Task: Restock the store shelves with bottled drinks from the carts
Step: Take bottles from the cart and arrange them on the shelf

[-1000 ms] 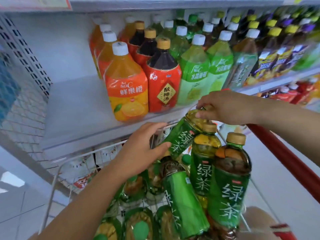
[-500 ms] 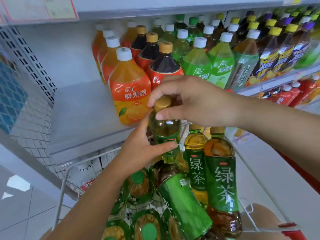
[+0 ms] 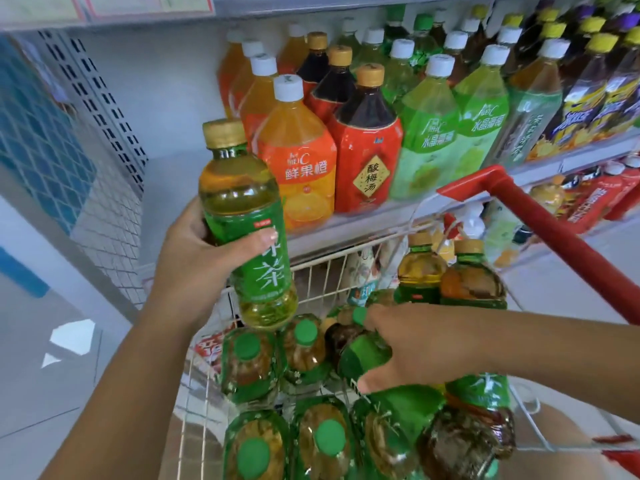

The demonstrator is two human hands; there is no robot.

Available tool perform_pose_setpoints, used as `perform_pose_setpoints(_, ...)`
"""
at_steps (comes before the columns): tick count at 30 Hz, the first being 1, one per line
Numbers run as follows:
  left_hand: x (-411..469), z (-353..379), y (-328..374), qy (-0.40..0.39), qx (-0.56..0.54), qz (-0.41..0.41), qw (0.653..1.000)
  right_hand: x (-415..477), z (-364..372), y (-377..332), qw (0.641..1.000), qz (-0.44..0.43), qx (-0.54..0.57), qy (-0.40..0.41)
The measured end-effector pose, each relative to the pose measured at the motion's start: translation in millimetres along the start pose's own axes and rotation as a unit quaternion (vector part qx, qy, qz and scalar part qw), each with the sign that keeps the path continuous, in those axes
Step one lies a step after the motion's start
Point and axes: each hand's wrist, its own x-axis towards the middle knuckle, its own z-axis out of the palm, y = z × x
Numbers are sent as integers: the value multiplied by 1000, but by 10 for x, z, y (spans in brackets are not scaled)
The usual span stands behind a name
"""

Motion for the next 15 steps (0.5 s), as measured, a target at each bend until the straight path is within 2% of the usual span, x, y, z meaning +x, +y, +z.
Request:
perform_pose_setpoints(4,-97,51,-88,-6,-2,-32,999,67,162,-2,997,51,54,-29)
perform_pose_setpoints(7,-126,81,-105,-9,-1,-63,998,3,147,-18,988,52,146,-1)
perform_pose_setpoints(10,-139,51,-49,-14,7,-69,997,-175,-39,15,966,53,242,70)
perform_pose_setpoints(12,-153,23,-2,-20,6,-70,997,-266,-184,79,934,11,331,133)
perform_pose_setpoints(15,-183,17,66,-27,-1,-67,997,-304,-342,107,824,-119,518,197)
